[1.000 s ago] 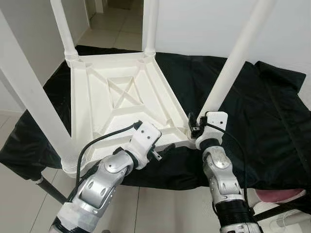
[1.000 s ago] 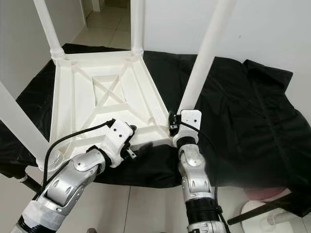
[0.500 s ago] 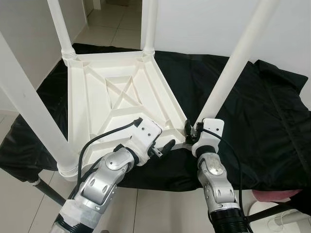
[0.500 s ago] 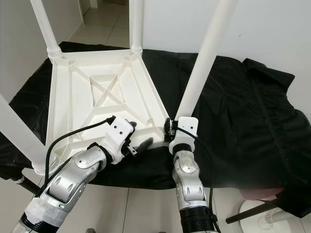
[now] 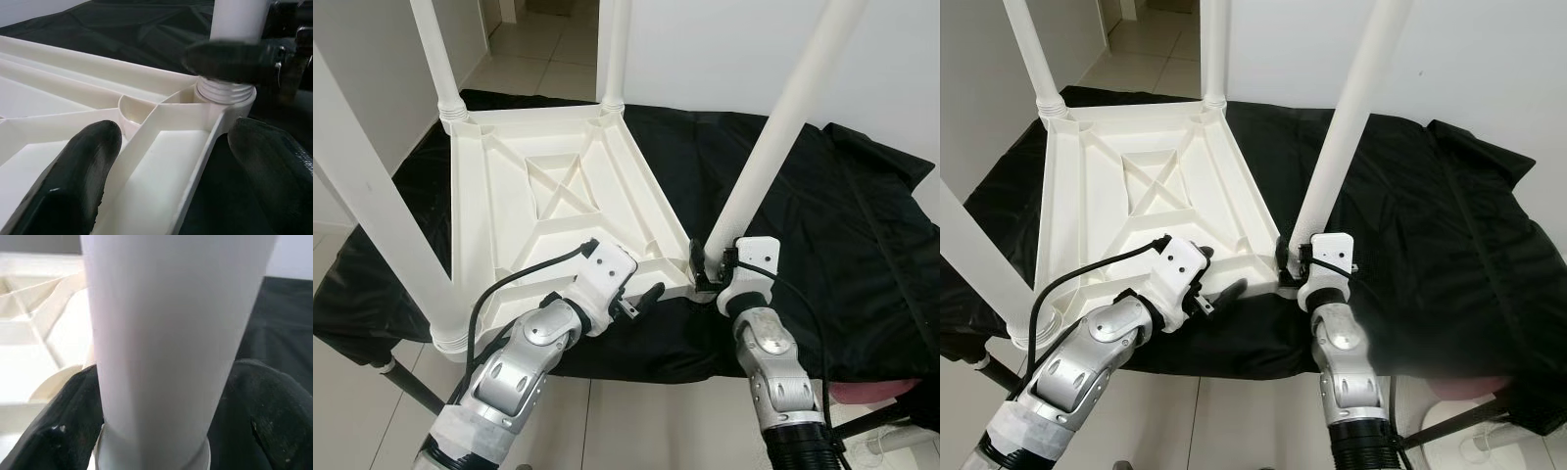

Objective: Building children table

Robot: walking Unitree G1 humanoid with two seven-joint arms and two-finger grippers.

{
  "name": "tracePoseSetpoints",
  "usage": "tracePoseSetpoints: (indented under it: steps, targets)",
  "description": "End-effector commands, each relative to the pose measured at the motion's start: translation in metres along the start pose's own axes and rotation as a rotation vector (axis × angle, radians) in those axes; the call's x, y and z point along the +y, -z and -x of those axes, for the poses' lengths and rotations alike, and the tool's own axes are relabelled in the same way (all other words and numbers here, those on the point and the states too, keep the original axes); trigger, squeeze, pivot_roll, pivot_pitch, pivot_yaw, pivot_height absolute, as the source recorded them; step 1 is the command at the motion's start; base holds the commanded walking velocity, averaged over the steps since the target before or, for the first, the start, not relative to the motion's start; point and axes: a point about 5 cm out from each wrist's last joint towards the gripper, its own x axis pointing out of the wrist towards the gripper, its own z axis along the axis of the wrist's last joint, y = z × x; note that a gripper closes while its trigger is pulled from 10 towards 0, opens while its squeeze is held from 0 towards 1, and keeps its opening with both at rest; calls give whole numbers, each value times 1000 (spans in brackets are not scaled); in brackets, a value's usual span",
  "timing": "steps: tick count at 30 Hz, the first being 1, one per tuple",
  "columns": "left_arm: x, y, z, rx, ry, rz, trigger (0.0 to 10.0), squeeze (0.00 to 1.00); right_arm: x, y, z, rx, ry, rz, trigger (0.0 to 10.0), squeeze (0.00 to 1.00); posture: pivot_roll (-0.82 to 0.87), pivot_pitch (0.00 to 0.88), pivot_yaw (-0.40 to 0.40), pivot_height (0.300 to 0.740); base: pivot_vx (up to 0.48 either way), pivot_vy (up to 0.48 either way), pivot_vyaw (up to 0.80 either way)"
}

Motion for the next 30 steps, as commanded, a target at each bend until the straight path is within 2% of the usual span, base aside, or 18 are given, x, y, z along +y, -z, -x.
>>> tracePoseSetpoints:
  steps: [1, 7, 12, 22, 24, 25, 26, 27, 28, 30]
  targets:
    - [-5, 0, 0, -5, 37, -9, 10000, 0, -1, 2, -2, 1, -54, -18, 10000, 0, 28, 56, -70, 740, 0, 0, 0]
    - [-5, -1, 0, 1, 50, -20, 10000, 0, -7, -4, -9, -25, -192, 25, 10000, 0, 24, 65, -62, 740, 0, 0, 0]
    - [-5, 0, -2, 27, 64, 36, 10000, 0, -4, -6, -14, -34, -340, 88, 10000, 0, 18, 74, -55, 740, 0, 0, 0]
    - [-5, -3, -4, 32, 73, 45, 10000, 0, -6, 0, -18, 2, -447, 75, 10000, 0, 21, 71, -52, 740, 0, 0, 0]
    - [-6, -3, -3, 36, 82, 39, 10000, 0, -11, 0, -20, 7, -468, 95, 9922, 0, 21, 69, -41, 740, 0, 0, 0]
    - [-6, -3, -3, 35, 85, 29, 10000, 0, -16, 0, -20, 13, -476, 95, 4157, 0, 24, 71, -41, 740, 0, 0, 0]
    - [-6, -3, -3, 35, 85, 29, 10000, 0, -16, 0, -20, 13, -476, 95, 4157, 0, 24, 71, -41, 740, 0, 0, 0]
    - [-7, -3, -4, 37, 86, 27, 10000, 0, -19, 1, -21, 16, -484, 101, 1059, 0, 25, 75, -42, 740, 0, 0, 0]
    - [-7, -3, -5, 37, 86, 30, 10000, 0, -22, 1, -21, 16, -487, 109, 0, 0, 25, 75, -42, 740, 0, 0, 0]
    - [-7, -4, -4, 39, 86, 28, 10000, 0, -24, 1, -21, 17, -485, 107, 0, 0, 26, 77, -45, 740, 0, 0, 0]
